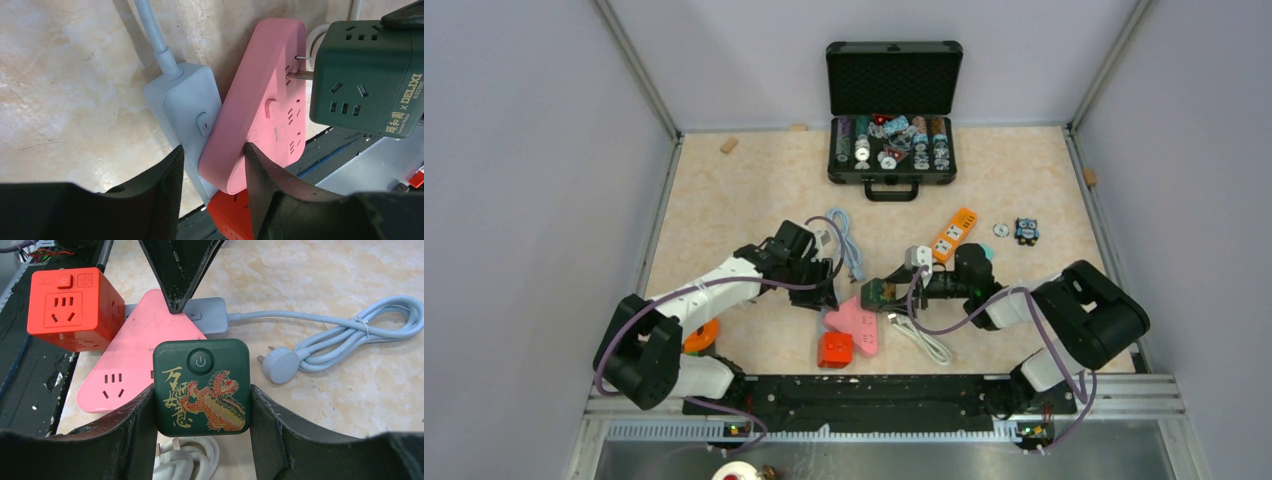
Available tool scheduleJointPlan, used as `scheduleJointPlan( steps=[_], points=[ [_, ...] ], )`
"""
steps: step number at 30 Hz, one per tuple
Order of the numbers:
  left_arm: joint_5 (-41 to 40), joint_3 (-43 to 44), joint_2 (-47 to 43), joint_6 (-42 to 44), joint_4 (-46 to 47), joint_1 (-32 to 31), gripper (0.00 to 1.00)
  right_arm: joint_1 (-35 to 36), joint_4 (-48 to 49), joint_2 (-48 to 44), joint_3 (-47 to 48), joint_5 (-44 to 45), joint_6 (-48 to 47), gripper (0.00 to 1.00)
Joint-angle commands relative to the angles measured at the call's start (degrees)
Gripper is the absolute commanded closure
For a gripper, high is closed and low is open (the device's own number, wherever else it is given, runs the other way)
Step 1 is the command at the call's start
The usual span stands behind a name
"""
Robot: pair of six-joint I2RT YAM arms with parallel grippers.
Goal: Insert the plug
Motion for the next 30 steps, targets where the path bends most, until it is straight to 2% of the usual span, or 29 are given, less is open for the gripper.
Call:
scheduleJointPlan(
  steps=[1,7,12,18,25,30],
  points=[
    [-5.5,-0.7,1.9,1.6,-0.1,0.1,0.53,-0.2,2.6,1.6,-1.2,0.6,-0.1,1.0],
    [-5.8,-0.7,1.8,1.6,-0.1,0.1,0.53,0.9,0.0,4.3,0.3,2.3,-2.1,1.0],
    [-5.8,-0.5,1.9,1.5,-0.2,0.1,0.53,3.1,-9.9,4.2,2.8,4.9,-7.2,1.0],
    [-6.6,0.4,0.7,1.4,0.0,0.1,0.51,4.6,-14.2,3.8,3.9,6.9,-8.8,1.0],
    [-7.1,5.5,-5.9,1.0,-1.4,0.0,0.24,6.6,-17.8,3.4,5.1,10.2,-9.4,1.0],
    [-2.4,7.1,-8.4,-0.3,2.0,0.1,0.17,6.9,-17.7,3.6,5.2,11.1,-8.9,1.0]
  ],
)
